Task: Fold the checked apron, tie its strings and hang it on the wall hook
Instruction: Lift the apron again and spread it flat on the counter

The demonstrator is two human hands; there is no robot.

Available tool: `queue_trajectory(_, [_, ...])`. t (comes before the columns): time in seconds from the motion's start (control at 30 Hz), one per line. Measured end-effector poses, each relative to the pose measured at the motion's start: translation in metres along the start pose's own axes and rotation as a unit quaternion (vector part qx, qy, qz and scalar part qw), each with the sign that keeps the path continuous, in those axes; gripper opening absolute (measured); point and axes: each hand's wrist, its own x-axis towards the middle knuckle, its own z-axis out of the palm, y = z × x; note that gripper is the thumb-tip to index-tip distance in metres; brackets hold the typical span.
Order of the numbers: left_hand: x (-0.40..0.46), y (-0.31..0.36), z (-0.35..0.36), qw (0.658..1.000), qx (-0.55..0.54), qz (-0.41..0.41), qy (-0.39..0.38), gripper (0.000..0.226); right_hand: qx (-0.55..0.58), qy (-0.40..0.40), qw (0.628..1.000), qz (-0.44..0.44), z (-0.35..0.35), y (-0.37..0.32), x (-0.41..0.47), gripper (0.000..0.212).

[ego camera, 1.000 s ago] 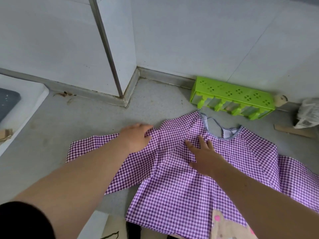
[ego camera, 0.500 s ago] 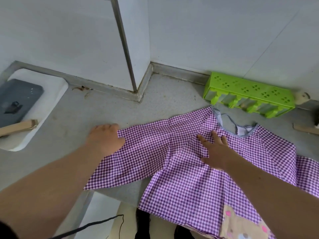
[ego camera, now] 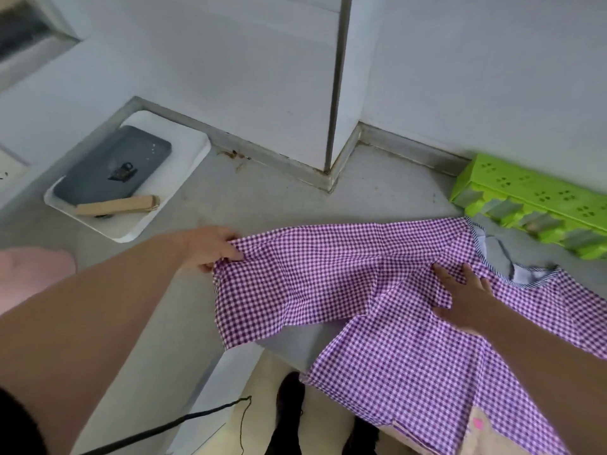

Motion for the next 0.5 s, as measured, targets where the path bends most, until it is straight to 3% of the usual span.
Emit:
queue_trajectory(0.07, [-0.004,-0.002,-0.006,0.998,-0.067,-0.001,-0.004,0.034,-0.001,-0.002,1.0,0.002,0.0,-0.001,0.002,0.098])
queue_trajectory(0.1, [-0.008,0.001,-0.008,0.999,-0.04,-0.014,-0.006,0.038,0.002,-0.004,1.0,0.007,0.001,0.0,0.003,0.098])
queue_trajectory(0.13, [-0.01,0.003,-0.009,0.999,0.05,-0.018,-0.007,0.047,0.002,-0.003,1.0,0.01,0.001,0.0,0.004,0.098])
queue_trajectory(0.2, [-0.015,0.007,-0.005,0.966,0.258,-0.029,0.012,0.065,-0.005,0.004,1.0,0.012,0.002,0.001,0.007,0.099])
queue_trajectory(0.23, [-0.015,0.008,-0.003,0.947,0.319,-0.027,0.038,0.069,-0.006,0.008,1.0,0.011,0.002,0.0,0.008,0.099])
queue_trajectory(0.37, [-0.013,0.017,-0.005,0.907,0.376,-0.01,0.19,0.061,-0.013,0.011,1.0,0.011,0.003,-0.002,0.008,0.101])
queue_trajectory(0.43, [-0.007,0.021,-0.005,0.864,0.415,0.013,0.284,0.05,-0.013,0.008,1.0,0.014,0.0,-0.005,0.004,0.101])
queue_trajectory(0.5, [-0.001,0.025,0.005,0.834,0.437,0.063,0.331,0.047,-0.007,0.014,1.0,0.015,-0.004,-0.008,-0.001,0.099])
